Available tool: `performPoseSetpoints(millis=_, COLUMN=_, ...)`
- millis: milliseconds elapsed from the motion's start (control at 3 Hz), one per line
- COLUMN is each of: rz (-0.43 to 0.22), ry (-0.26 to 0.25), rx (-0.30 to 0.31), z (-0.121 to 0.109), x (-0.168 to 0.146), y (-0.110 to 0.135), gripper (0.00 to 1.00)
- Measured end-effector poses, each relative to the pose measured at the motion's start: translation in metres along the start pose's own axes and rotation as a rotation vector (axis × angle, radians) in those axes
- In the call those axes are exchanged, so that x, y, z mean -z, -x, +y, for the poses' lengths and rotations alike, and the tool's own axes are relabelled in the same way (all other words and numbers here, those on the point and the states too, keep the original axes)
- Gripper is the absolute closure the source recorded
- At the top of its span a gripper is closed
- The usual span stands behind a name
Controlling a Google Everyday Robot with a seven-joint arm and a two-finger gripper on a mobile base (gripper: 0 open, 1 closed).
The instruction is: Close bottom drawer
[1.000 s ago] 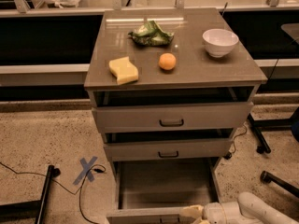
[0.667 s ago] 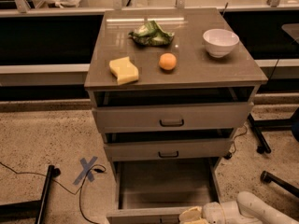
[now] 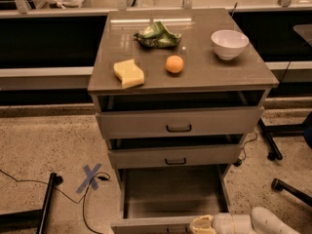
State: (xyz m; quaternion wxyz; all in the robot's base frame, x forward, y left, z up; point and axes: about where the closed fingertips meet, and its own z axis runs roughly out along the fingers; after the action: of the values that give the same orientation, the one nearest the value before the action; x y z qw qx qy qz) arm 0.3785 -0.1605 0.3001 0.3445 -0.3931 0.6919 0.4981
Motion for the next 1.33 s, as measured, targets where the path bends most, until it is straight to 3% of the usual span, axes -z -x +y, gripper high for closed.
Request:
performPoseSetpoints(millis=333, rz=0.005, ry=-0.047, rx=0.026, z=-0.01, x=0.001, y=-0.004, gripper=1.0)
performPoseSetpoints(millis=667, rz=0.005, ry=-0.047, rx=0.026, z=-0.01, x=0.001, y=-0.004, gripper=1.0)
performPoseSetpoints(millis=1333, rz=0.247, ry=-0.199, rx=0.216, z=-0.027, x=-0.01, y=-0.034, gripper=1.0)
